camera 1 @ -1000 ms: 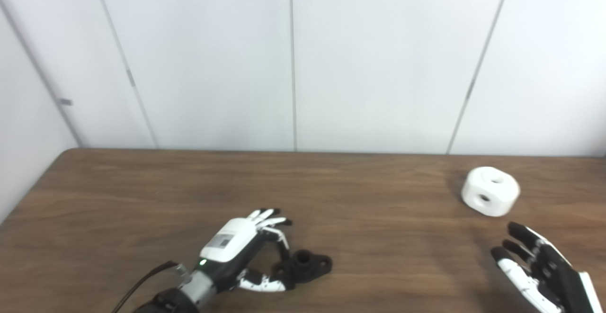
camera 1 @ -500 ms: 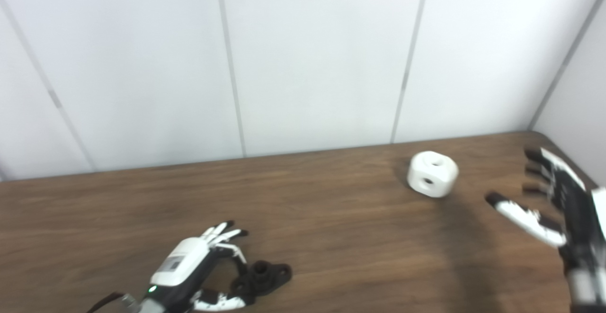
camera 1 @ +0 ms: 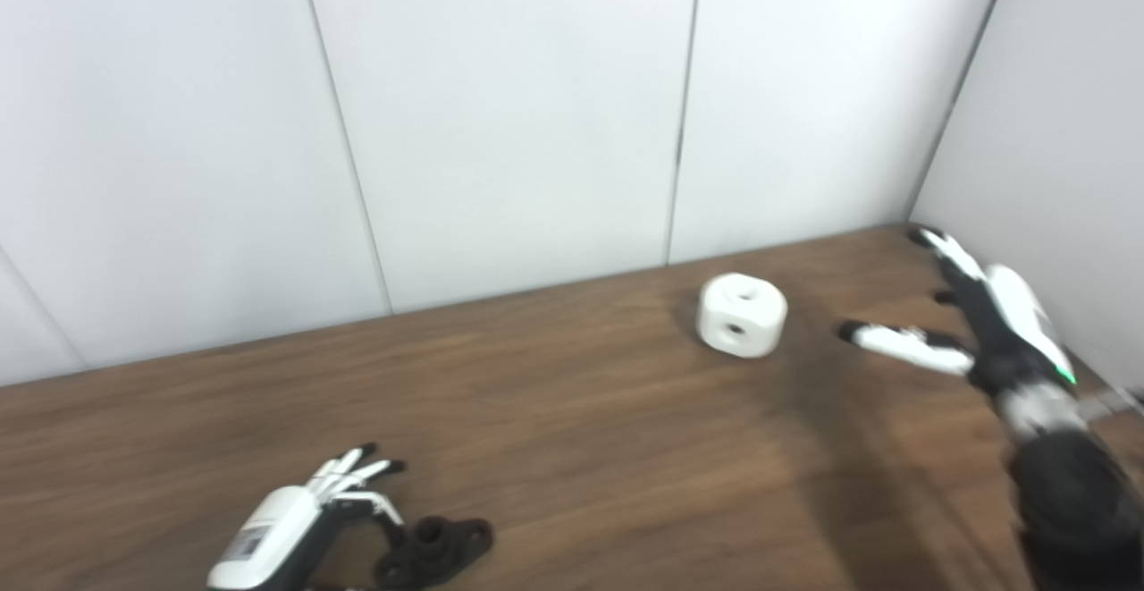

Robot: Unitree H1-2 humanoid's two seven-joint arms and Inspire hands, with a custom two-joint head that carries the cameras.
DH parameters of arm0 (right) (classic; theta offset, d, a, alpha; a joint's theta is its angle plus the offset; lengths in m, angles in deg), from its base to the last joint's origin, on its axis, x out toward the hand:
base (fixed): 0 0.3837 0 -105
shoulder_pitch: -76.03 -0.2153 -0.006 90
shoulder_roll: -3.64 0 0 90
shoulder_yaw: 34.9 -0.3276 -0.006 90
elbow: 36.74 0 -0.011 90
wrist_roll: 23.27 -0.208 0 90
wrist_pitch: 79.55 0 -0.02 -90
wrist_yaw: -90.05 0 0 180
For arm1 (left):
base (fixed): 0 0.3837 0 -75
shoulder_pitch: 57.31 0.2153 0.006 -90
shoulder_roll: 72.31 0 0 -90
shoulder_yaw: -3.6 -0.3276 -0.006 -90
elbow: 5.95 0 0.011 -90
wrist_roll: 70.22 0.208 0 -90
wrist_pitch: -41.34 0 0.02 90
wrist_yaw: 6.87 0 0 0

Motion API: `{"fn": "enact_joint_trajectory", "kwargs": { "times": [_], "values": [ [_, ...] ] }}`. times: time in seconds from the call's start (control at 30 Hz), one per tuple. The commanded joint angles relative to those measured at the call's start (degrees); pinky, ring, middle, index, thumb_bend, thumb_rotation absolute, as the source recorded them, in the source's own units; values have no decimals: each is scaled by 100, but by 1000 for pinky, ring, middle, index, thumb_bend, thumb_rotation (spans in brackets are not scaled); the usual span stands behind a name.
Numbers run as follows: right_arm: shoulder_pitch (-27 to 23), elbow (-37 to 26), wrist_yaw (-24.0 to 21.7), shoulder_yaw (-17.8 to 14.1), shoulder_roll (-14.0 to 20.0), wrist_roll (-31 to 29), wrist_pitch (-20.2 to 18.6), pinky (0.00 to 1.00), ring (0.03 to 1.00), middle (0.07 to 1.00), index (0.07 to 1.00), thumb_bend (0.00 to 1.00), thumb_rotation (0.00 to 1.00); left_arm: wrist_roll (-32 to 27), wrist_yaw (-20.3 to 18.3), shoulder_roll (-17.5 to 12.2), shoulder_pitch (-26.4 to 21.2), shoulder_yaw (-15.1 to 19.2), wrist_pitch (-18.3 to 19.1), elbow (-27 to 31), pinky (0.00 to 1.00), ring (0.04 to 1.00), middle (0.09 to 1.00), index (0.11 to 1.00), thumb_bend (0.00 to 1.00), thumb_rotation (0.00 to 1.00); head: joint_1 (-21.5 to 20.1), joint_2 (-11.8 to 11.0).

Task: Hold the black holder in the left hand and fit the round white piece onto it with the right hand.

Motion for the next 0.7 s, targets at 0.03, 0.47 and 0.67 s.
{"fn": "enact_joint_trajectory", "kwargs": {
  "times": [0.03, 0.47, 0.67],
  "values": [
    [-556, 276, -416, -16, 118, 466, 27, 676, 1000, 1000, 948, 1000, 521, -34, 8, -174, -104, 48, -220, -297, 1000, 977, 887, 480, 514, 45, -46, -10],
    [-1504, 1796, -736, 988, 484, 654, 35, 752, 1000, 1000, 923, 1000, 476, -265, 257, -427, -277, -181, -343, -659, 1000, 990, 893, 479, 512, 46, -597, -309],
    [-1760, 2442, -615, 1372, 510, 520, 90, 817, 1000, 1000, 907, 1000, 495, -312, 187, -483, -282, -236, -342, -639, 1000, 993, 898, 479, 511, 46, -586, -344]
  ]
}}
